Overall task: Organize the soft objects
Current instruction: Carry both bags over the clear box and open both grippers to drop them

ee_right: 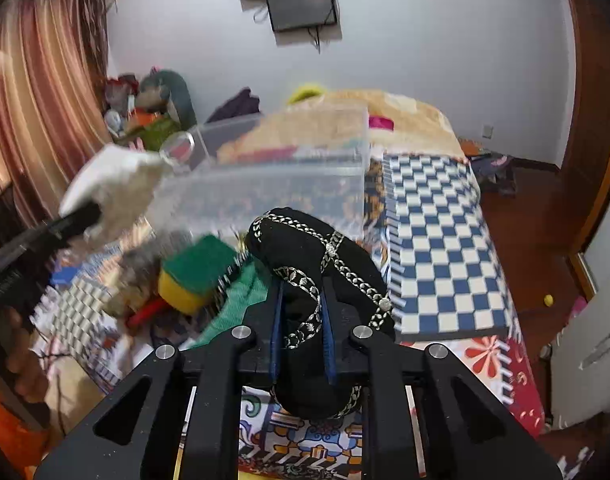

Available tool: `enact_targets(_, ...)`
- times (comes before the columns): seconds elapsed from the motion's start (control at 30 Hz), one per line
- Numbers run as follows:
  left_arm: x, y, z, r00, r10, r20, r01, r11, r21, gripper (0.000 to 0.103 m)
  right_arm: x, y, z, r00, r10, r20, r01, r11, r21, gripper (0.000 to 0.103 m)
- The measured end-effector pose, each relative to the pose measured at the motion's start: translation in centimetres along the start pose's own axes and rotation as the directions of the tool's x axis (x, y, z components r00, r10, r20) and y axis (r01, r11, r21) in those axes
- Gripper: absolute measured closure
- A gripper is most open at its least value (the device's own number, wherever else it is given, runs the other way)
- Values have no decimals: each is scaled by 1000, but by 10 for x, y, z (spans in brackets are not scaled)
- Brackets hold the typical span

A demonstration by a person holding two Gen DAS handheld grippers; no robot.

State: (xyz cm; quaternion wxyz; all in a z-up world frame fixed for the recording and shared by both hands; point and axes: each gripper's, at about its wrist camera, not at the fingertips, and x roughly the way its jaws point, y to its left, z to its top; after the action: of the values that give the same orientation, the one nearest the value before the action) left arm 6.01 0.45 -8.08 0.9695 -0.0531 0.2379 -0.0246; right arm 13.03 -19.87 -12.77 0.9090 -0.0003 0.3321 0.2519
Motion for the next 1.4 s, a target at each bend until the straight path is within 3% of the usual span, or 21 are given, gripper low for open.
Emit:
enact_targets(0.33, 5, 5, 31, 999, -17, 37, 17, 1000, 9, 88, -37, 6, 41, 986, 14, 166, -11, 1000, -20, 88)
enact_targets(0.67, 31, 9, 65, 999, -19, 41, 17, 999, 33, 88, -23, 18, 83, 964, 33, 264, -32, 999, -10, 88)
enact_targets(0.87, 63, 14, 75, 999, -31, -16, 32, 999, 25, 88, -1, 19, 93, 969, 21, 247, -20, 1000, -4, 88)
enact_targets(1.1, 105, 19, 79, 994, -30, -107, 32, 999, 16, 88, 32, 19, 94, 986, -6, 164, 10, 1000, -21, 88)
enact_targets(1.4, 143, 21, 67, 969, -39, -243, 48, 998, 28, 88, 61, 14, 95, 998, -1, 59, 1, 1000, -7, 88)
